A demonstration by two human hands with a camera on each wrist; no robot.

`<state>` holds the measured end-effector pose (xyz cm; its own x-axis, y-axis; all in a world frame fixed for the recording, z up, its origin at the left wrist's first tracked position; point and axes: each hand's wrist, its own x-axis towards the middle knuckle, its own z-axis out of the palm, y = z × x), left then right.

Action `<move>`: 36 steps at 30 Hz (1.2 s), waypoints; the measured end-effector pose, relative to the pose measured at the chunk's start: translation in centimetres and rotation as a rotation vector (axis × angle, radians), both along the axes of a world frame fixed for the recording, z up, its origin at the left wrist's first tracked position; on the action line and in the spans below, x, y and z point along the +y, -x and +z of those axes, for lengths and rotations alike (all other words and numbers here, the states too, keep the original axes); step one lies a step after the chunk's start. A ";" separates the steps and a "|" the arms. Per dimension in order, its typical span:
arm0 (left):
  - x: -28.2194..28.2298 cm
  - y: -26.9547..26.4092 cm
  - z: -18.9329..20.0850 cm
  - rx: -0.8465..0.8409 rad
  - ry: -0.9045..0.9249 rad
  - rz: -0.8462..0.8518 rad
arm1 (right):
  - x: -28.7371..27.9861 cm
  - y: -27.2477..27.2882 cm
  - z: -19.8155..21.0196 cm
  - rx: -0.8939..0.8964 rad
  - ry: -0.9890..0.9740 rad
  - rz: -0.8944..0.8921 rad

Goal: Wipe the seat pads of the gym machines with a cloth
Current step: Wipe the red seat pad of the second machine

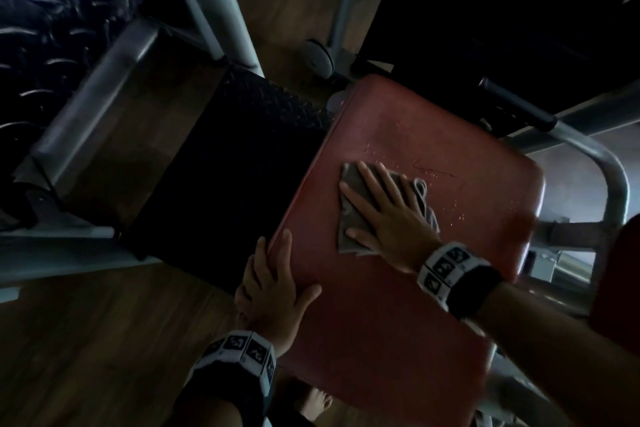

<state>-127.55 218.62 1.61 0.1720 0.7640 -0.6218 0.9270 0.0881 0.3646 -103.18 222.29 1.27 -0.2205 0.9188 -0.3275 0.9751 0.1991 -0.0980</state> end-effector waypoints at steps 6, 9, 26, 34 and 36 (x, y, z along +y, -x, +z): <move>0.1 0.0 0.3 -0.018 0.005 -0.009 | 8.8 -1.9 -0.7 -0.046 -0.063 0.041; 0.1 0.1 0.4 -0.036 0.026 -0.008 | 12.6 -3.3 -1.0 -0.026 -0.094 -0.089; 0.2 0.0 0.3 -0.041 0.007 0.021 | 2.6 3.4 -1.4 0.095 -0.143 -0.375; -0.1 -0.1 -0.4 -0.029 -0.054 0.038 | -11.6 5.3 -1.1 0.146 -0.066 -0.602; -0.1 0.0 -0.4 -0.044 -0.052 0.026 | -14.1 5.0 -0.9 0.126 -0.054 -0.701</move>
